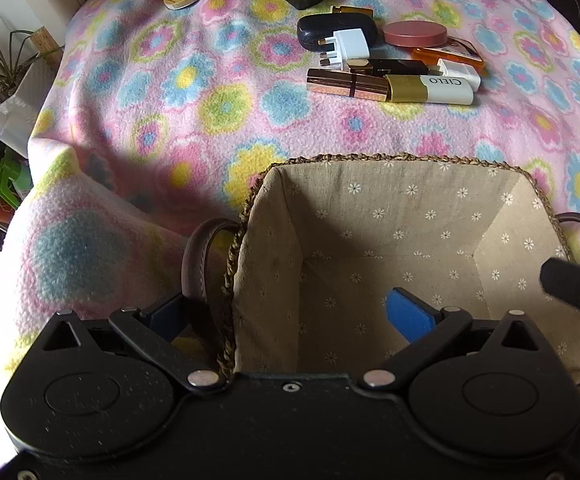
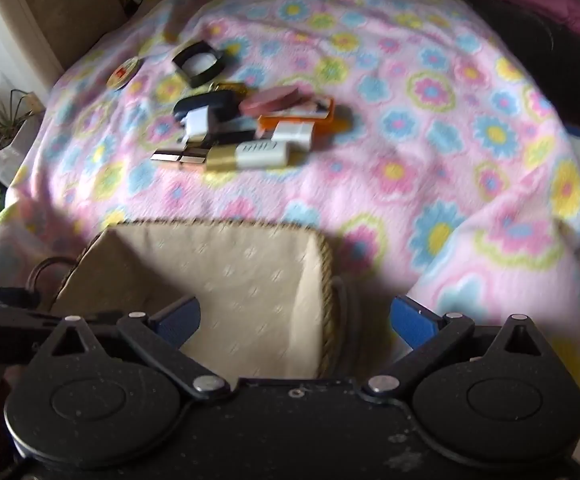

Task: Organize rigid objects

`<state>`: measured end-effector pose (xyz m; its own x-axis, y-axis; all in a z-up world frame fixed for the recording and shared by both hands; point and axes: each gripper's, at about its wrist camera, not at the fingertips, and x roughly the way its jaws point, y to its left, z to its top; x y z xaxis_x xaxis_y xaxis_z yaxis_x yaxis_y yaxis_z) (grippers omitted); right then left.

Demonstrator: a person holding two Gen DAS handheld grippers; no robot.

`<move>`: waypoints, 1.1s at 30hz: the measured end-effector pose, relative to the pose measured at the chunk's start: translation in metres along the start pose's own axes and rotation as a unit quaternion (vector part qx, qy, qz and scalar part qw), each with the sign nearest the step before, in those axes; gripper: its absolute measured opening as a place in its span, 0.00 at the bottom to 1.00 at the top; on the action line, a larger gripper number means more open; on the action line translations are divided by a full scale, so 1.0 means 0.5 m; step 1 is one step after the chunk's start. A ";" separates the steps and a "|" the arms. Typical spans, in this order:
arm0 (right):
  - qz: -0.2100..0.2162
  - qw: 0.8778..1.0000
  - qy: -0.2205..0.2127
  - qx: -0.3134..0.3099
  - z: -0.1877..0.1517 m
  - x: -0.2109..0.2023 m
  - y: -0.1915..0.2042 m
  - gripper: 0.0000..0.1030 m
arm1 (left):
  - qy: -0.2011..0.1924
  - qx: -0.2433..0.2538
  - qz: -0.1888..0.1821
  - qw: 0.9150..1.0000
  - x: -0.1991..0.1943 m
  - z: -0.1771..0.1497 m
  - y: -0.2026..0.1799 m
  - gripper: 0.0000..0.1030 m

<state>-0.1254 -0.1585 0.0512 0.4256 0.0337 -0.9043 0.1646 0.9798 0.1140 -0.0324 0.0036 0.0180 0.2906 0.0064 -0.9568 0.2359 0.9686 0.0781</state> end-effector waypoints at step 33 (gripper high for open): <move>-0.005 1.000 0.009 0.016 -0.005 0.022 -0.010 1.00 | -0.015 0.009 0.019 1.000 0.016 -0.018 -0.008 0.96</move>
<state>-0.1236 -0.1626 0.0399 0.4079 0.0286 -0.9126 0.1967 0.9733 0.1184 -0.0394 0.0018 0.0077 0.3268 0.0361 -0.9444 0.2400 0.9634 0.1198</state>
